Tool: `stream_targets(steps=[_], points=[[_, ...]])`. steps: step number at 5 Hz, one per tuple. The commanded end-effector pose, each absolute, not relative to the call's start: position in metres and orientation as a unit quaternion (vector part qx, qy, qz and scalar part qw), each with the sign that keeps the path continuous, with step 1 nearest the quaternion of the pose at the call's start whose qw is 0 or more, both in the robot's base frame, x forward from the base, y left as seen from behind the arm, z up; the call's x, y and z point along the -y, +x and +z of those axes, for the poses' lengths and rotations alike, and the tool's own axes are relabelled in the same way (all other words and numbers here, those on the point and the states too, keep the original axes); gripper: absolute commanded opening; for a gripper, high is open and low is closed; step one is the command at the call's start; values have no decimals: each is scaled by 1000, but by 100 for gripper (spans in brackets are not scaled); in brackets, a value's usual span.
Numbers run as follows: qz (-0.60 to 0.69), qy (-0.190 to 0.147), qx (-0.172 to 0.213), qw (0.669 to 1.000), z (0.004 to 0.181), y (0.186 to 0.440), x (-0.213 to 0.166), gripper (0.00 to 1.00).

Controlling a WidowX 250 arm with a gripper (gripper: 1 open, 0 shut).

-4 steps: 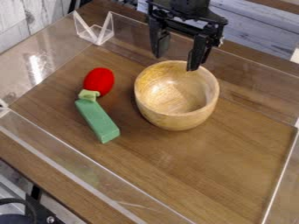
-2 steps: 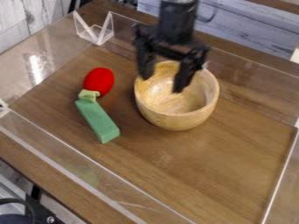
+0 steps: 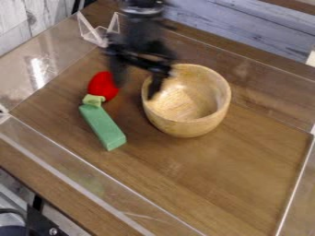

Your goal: Move the red object to the right side of the table

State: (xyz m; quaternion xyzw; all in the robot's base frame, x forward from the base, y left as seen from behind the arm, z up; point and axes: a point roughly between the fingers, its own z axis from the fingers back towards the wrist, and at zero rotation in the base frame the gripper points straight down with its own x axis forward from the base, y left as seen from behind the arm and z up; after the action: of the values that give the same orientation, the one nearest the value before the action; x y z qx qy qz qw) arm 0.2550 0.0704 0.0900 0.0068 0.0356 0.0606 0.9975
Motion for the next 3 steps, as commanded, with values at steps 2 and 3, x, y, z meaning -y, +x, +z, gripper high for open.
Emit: stream_targets(steps=[2,3], points=[[75,9,4,997,100,250,-119,100],[98,5,12,995,107,253,-126,100]])
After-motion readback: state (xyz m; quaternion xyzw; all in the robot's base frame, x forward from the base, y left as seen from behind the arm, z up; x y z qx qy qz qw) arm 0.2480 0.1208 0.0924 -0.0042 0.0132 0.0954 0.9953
